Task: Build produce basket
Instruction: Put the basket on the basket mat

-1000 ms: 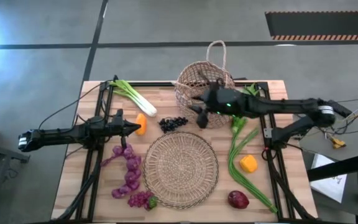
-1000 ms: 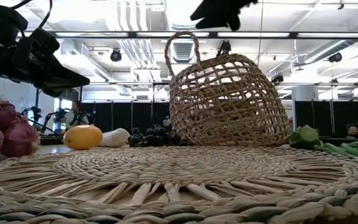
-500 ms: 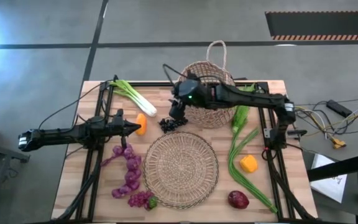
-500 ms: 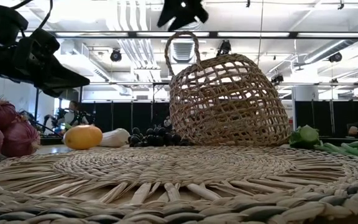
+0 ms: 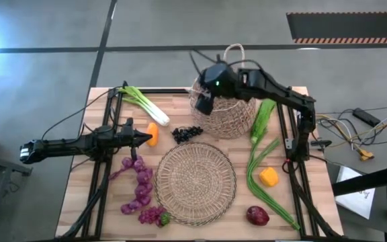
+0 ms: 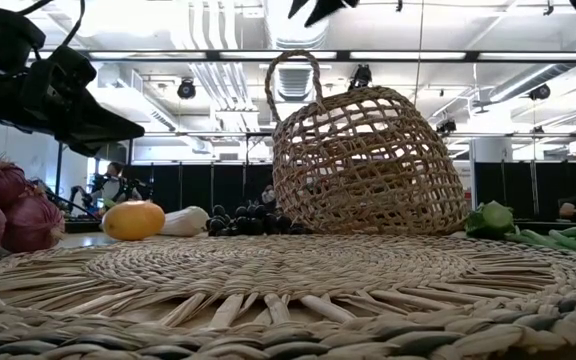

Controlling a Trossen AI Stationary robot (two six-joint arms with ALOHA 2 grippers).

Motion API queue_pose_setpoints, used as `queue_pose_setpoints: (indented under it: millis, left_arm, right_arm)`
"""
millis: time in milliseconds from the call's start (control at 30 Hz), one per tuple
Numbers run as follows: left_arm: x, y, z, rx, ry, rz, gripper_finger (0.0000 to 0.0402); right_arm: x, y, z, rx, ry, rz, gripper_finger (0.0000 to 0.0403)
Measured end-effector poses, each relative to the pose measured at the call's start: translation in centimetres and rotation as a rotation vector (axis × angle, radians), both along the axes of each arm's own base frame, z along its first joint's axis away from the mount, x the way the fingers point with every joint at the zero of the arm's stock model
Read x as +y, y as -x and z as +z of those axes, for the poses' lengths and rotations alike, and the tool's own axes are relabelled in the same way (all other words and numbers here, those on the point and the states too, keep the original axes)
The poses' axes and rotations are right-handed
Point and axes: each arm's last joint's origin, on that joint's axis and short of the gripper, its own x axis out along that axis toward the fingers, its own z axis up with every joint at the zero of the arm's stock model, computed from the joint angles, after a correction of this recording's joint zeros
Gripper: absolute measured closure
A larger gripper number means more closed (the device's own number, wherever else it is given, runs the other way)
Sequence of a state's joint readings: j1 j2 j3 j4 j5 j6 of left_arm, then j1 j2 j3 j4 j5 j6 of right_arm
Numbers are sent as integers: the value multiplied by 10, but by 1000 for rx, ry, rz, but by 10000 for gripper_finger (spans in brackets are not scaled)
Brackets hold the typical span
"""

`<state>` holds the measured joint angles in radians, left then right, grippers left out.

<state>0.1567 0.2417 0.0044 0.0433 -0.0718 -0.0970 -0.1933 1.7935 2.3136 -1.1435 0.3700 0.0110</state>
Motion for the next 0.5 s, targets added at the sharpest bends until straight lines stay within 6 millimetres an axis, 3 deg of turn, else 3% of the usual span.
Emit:
queue_pose_setpoints:
  millis: [133,267,500]
  left_arm:
    - [0,0,0,0,0,0,402]
    - [0,0,0,0,0,0,402]
    - [0,0,0,0,0,0,402]
  right_arm:
    - [-21,7,-8,50,-45,-73,89]
    - [-38,12,-15,68,-144,-36,82]
    - [-48,5,-32,84,-182,-13,110]
